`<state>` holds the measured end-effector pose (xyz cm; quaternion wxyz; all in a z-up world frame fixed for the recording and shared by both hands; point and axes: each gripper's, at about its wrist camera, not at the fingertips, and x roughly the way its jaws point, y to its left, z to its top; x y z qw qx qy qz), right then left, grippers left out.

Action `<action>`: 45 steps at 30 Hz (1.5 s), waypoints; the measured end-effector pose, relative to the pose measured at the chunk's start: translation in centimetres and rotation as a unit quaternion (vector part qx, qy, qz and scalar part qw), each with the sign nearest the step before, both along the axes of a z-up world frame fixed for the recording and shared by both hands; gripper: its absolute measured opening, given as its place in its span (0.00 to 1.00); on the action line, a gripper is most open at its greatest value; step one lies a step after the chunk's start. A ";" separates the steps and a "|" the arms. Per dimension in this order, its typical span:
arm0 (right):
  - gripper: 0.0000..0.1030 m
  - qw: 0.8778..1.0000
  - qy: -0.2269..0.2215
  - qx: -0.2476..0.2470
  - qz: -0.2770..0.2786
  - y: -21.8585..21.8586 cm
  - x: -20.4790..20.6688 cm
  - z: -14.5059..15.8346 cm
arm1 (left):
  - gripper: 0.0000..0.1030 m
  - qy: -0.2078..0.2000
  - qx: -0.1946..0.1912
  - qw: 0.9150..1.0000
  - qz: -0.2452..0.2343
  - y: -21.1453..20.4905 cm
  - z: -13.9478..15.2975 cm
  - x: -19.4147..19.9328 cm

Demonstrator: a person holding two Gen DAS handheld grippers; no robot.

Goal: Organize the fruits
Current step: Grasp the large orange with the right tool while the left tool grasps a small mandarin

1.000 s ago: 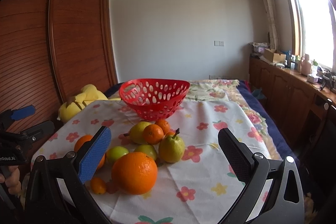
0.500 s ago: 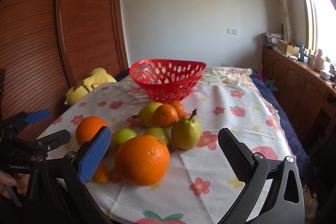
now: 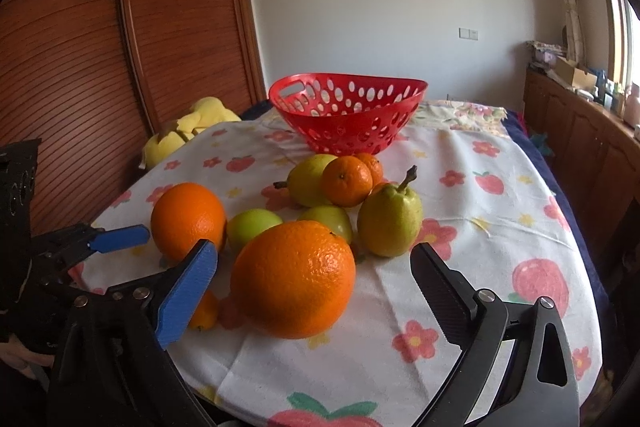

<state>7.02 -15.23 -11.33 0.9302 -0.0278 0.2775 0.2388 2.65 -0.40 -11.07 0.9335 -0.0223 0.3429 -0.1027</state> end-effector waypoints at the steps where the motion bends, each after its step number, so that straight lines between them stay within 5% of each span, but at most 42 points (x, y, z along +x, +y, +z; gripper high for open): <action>1: 0.95 1.000 0.004 0.000 0.002 0.0 0.1 -0.1 | 0.70 -0.001 0.002 1.000 -0.003 -0.1 -0.1 -0.1; 14: 0.95 1.000 0.026 0.001 0.008 0.5 0.8 -1.2 | 0.49 0.007 0.004 1.000 -0.030 -1.1 -0.4 -1.1; 28: 0.95 0.999 0.044 -0.008 0.018 1.4 1.6 -2.3 | 0.47 0.061 -0.006 0.996 -0.059 -1.8 -2.9 0.2; 30: 0.95 0.999 0.047 -0.008 0.020 1.4 1.8 -2.5 | 0.37 0.070 -0.009 0.996 -0.061 -1.8 -3.3 0.4; 45: 0.95 0.997 0.073 -0.005 0.038 2.1 2.7 -3.4 | 0.36 0.037 -0.026 0.997 -0.058 -0.8 -1.6 -1.0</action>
